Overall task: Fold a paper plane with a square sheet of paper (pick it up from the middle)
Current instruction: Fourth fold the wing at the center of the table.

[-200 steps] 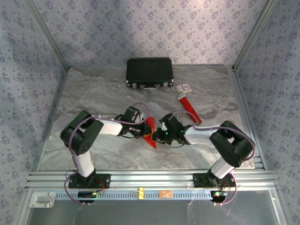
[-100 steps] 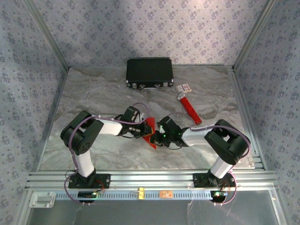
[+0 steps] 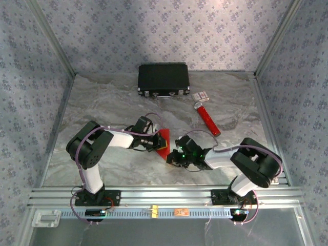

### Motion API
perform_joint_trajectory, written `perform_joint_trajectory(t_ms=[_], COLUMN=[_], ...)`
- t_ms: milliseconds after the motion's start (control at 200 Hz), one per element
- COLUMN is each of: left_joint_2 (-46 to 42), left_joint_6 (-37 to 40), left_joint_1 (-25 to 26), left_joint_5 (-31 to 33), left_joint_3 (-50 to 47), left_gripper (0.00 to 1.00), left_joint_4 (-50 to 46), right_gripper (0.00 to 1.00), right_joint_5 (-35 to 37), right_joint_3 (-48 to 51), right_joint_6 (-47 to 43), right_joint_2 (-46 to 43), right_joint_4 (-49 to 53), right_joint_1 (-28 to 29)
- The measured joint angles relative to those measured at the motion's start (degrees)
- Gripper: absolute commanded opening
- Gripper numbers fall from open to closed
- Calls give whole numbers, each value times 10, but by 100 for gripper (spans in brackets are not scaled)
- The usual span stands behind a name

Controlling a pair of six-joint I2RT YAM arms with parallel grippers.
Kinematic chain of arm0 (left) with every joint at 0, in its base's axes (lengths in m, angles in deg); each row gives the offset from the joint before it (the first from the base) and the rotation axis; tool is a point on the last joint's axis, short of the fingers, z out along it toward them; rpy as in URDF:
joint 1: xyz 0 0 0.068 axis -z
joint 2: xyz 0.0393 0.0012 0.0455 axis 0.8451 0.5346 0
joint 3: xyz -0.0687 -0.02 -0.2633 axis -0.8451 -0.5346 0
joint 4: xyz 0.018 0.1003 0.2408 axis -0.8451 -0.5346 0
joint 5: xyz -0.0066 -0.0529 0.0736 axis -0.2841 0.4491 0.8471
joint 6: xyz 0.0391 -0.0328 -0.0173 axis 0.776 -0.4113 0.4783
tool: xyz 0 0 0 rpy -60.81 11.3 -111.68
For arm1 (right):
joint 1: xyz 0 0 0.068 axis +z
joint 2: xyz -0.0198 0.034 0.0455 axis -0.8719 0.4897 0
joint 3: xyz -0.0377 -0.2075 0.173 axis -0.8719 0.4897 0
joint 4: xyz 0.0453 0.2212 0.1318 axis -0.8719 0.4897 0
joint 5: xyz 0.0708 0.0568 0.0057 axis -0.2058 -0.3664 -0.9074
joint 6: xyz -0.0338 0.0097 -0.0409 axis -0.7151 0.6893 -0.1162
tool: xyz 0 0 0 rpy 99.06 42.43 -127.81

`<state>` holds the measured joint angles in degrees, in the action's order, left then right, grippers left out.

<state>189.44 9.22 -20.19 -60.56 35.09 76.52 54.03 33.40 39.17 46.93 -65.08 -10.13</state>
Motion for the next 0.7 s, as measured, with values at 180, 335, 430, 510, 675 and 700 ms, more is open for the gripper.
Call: perform_joint_trajectory(t_ms=[180,335,430,510,675,700], left_joint_2=[0,1,1,1,2,2], left_joint_6=[-4,-6,-6,-6,-6,-6], left_joint_1=[-3,-5,-5,-5,-7,-7], left_joint_5=[1,0,0,1,0,0], left_joint_3=[0,-1,-2,-1,-1,-1], left_gripper=[3,3,3,3,3,3], left_joint_4=[3,7,8,8,10,11], right_gripper=[1,2,2,2,2,2], right_joint_5=[-9,-15,-19,-24,-28,-28], right_joint_3=[2,-41,-77,-99,-98,-91], right_joint_6=[2,-3,-5,-5,-7,-7], right_joint_2=[-35,-34,-10,21,69,71], right_joint_4=[39,60,56,50,45,44], right_joint_1=[-7,-33,-44,-49,-53,-52])
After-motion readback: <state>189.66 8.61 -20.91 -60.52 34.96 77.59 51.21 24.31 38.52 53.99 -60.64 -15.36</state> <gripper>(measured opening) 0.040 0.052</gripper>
